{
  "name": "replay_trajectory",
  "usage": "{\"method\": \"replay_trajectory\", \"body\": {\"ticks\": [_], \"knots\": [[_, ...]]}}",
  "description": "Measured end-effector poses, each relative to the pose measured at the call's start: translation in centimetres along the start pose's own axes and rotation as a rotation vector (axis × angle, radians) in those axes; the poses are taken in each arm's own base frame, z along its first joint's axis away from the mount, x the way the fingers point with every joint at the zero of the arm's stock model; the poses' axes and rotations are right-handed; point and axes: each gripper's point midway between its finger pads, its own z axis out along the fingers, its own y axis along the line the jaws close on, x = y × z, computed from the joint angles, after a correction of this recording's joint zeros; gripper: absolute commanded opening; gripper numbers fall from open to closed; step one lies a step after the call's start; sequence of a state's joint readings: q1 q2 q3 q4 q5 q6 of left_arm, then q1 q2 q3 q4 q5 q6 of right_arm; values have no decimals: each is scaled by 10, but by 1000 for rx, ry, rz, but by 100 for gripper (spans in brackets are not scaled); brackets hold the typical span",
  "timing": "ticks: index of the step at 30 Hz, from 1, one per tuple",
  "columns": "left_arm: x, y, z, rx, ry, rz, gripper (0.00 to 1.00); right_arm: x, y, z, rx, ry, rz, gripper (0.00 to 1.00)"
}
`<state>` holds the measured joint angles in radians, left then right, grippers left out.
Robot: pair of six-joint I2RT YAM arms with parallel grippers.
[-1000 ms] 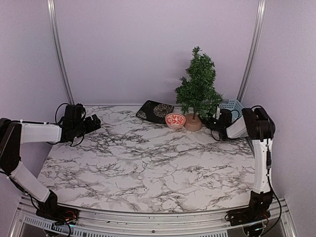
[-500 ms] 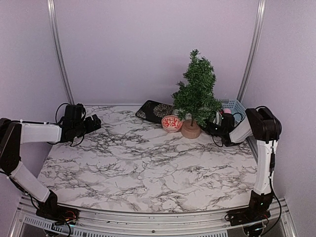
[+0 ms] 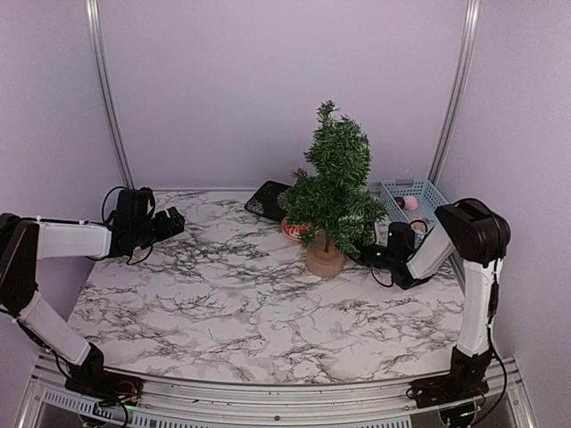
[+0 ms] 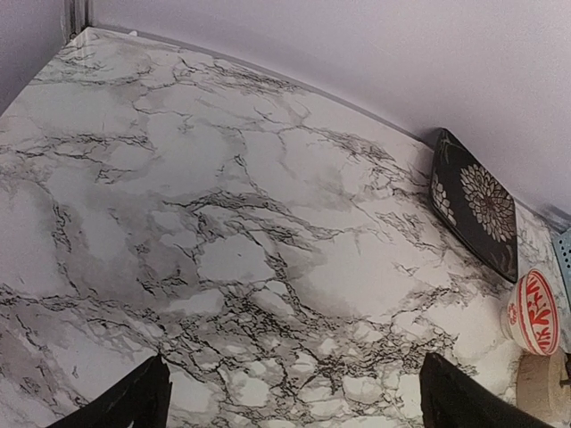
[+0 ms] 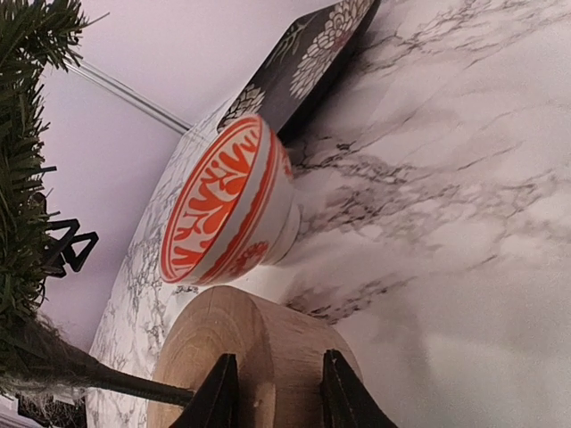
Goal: Decorate the small christmas tree
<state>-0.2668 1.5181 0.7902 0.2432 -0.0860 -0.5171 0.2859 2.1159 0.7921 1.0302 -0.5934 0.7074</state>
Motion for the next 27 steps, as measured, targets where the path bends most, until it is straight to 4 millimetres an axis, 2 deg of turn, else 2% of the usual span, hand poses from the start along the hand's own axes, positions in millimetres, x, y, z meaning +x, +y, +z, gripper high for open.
{"method": "replay_trajectory", "body": {"ticks": [6, 12, 14, 18, 24, 27], "knots": [[12, -5, 0, 41, 32, 4, 99, 33, 30, 7, -44, 29, 30, 33], [59, -6, -6, 86, 137, 33, 99, 66, 62, 21, -87, 85, 62, 40], [73, -8, -9, 104, 170, 45, 99, 76, 65, 20, -89, 104, 81, 43], [85, -17, -19, 153, 190, 72, 99, 78, 63, 7, -65, 115, 100, 47], [91, -25, -30, 206, 195, 94, 99, 58, 55, -24, -20, 91, 106, 48], [91, -26, -30, 215, 197, 100, 99, 60, 50, -30, -3, 101, 112, 48]]}}
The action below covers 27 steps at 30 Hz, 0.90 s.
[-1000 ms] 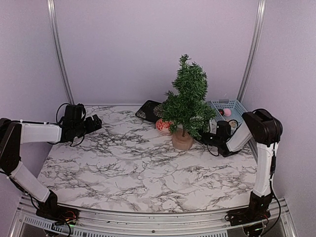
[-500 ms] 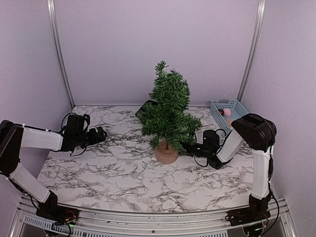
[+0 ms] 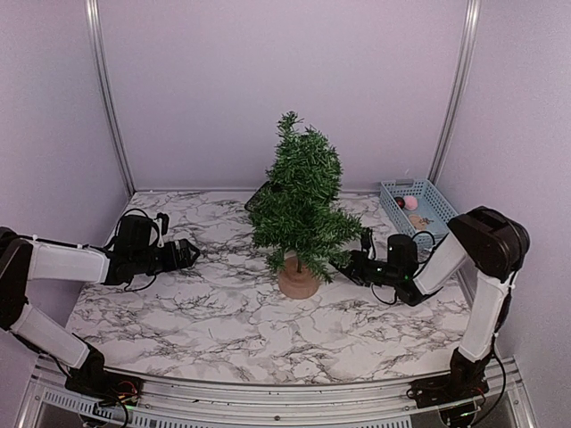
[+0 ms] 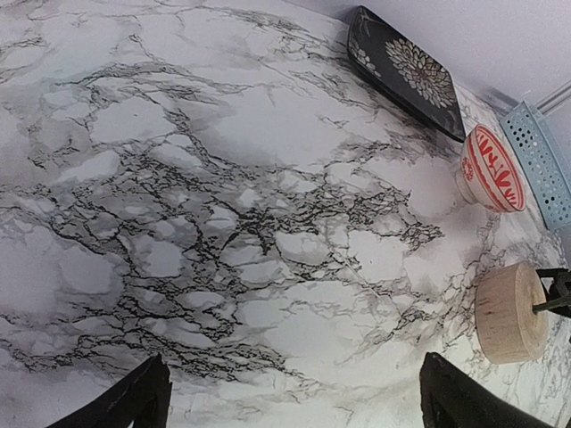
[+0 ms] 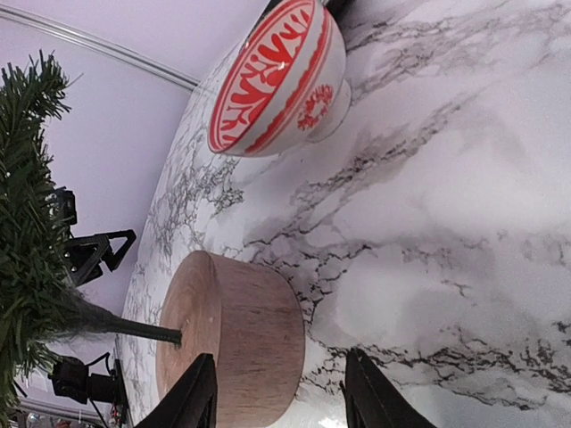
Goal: Decorate the small christmas tree
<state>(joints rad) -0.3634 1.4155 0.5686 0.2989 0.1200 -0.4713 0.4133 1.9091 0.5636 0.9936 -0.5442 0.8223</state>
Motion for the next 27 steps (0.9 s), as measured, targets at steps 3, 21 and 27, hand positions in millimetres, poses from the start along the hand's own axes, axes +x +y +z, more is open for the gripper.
{"method": "replay_trajectory", "body": {"ticks": [3, 21, 27], "knots": [[-1, -2, 0, 9, -5, 2, 99, 12, -3, 0, -1, 39, 18, 47], [4, -11, 4, 78, 3, -21, 92, 58, 45, 59, -190, 140, 86, 38], [25, -7, 3, 101, 44, -48, 85, 62, 69, 97, -257, 148, 76, 36]]}}
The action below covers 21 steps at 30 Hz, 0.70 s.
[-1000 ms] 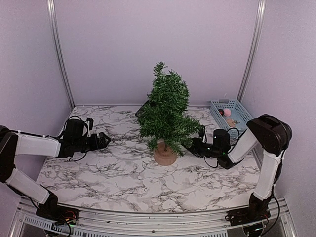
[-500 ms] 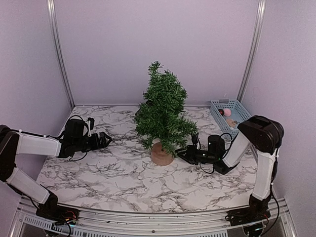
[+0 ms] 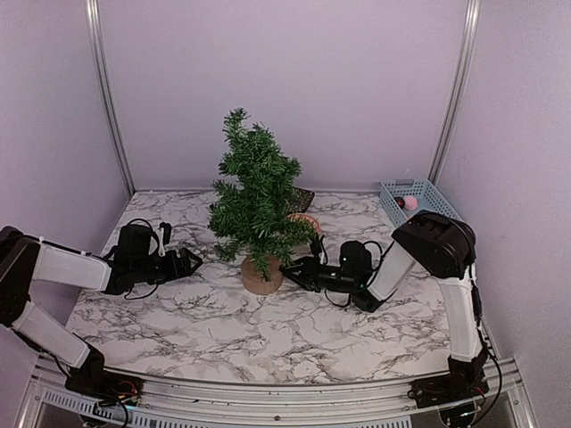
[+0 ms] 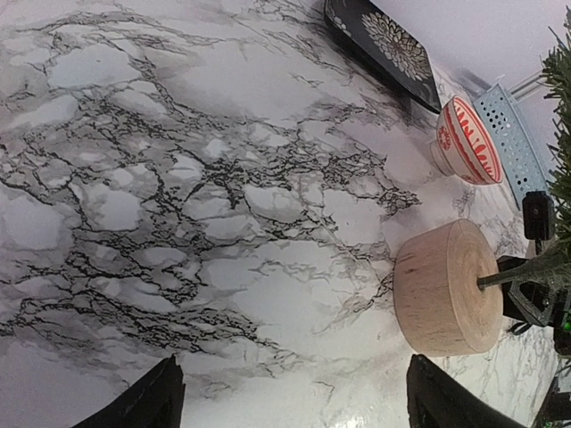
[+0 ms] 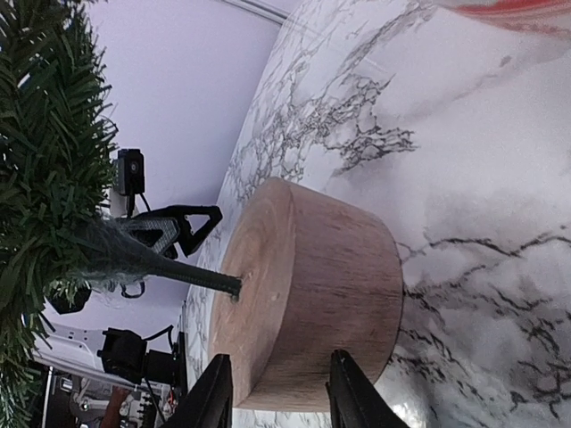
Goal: Decorate the small christmas tree
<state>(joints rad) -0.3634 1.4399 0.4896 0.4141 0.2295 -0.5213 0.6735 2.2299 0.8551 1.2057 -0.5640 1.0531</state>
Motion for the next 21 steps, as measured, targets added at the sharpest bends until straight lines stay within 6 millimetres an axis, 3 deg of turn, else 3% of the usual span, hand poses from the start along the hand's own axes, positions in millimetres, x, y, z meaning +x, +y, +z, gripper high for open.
{"method": "replay_trajectory", "body": {"ticks": [6, 10, 14, 21], "knots": [[13, 1, 9, 37, 33, -38, 80, -14, 0, 20, -17, -26, -6, 35], [14, -2, 12, 58, 34, -44, 82, -24, -6, 16, 37, -33, -30, 37], [11, -3, 12, 60, 23, -38, 84, -46, -1, -16, 101, -70, -77, 39], [-8, 3, 5, 31, -43, -38, 84, -121, 28, -101, 256, -211, -256, 42]]}}
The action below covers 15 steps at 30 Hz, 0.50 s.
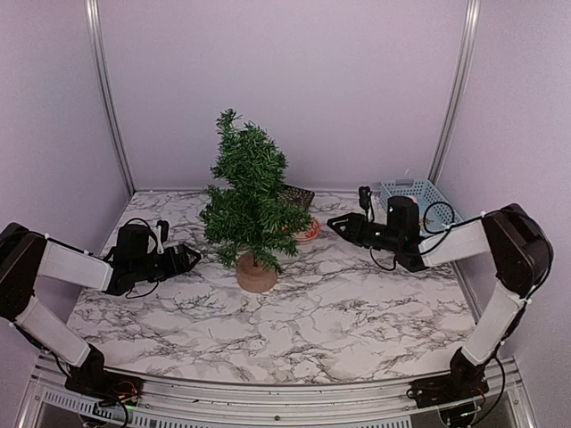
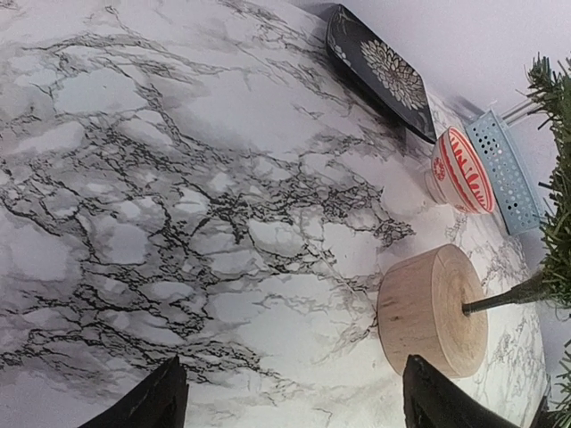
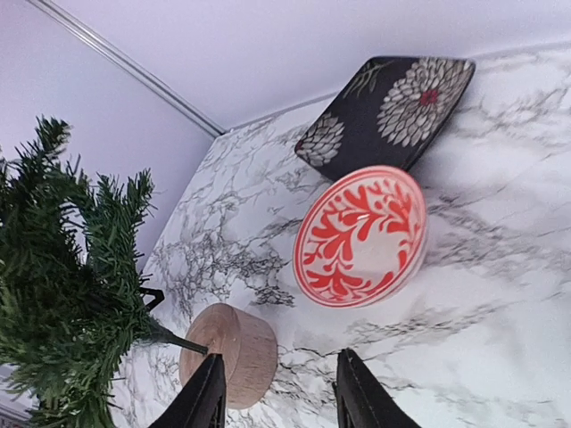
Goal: Decorate the small christmas tree
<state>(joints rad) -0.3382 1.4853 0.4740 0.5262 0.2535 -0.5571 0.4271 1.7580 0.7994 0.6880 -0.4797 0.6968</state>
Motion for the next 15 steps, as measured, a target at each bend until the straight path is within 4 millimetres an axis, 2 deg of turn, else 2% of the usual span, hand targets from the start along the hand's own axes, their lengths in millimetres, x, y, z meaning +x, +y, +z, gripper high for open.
{"method": "replay_trajectory", "body": {"ticks": [4, 6, 9, 12, 15], "knots": [[-11, 2, -1, -12, -30, -4, 85, -64, -10, -44, 105, -94, -113, 45], [-16, 1, -1, -13, -42, -3, 85, -103, -24, -69, 187, -157, -172, 47], [-25, -3, -1, -5, -58, 1, 86, -150, -45, -99, 319, -216, -250, 48], [-32, -6, -1, -1, -74, 2, 86, -174, -62, -119, 428, -230, -304, 50], [-34, -7, 1, 0, -76, 3, 87, -173, -81, -130, 536, -186, -340, 51]]}}
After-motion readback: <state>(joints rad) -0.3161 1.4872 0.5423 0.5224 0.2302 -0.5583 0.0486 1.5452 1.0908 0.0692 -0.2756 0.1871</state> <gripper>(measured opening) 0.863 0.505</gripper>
